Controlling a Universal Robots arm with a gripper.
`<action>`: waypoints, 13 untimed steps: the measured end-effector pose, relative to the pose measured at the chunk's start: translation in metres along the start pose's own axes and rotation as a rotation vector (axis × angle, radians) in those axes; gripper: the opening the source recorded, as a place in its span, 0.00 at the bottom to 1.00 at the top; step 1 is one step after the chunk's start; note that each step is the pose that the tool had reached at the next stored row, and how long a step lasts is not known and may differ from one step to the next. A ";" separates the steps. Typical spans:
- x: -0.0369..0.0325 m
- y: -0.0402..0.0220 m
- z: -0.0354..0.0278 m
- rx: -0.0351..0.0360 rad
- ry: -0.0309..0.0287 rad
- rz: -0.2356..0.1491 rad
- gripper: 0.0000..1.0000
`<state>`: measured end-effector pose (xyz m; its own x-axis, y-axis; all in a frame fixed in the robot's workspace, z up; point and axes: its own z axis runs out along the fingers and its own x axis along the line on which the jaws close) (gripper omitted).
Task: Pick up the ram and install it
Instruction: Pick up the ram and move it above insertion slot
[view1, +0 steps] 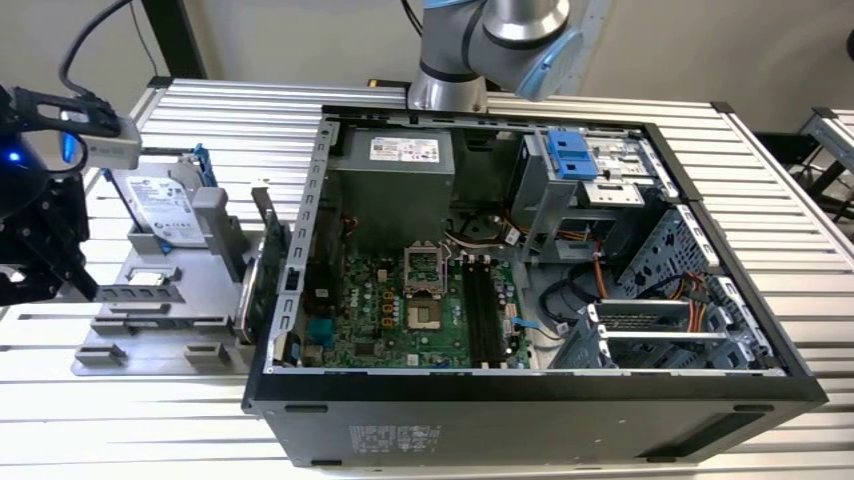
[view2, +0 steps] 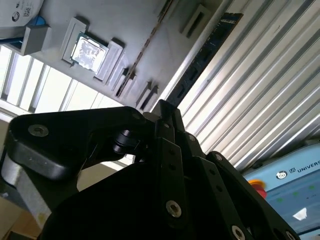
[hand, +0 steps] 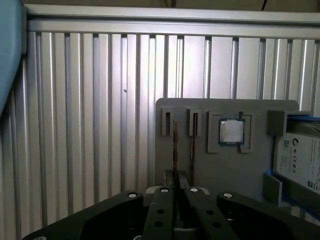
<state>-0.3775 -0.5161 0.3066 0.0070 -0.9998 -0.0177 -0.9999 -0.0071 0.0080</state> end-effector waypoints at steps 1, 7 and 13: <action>0.0000 0.0000 -0.0015 0.0000 0.0000 0.000 0.00; -0.0002 0.0001 -0.0083 -0.0001 0.0001 0.000 0.00; -0.0003 0.0001 -0.0140 -0.0001 0.0001 0.000 0.00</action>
<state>-0.3775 -0.5160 0.3206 0.0070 -0.9998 -0.0176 -0.9999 -0.0071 0.0081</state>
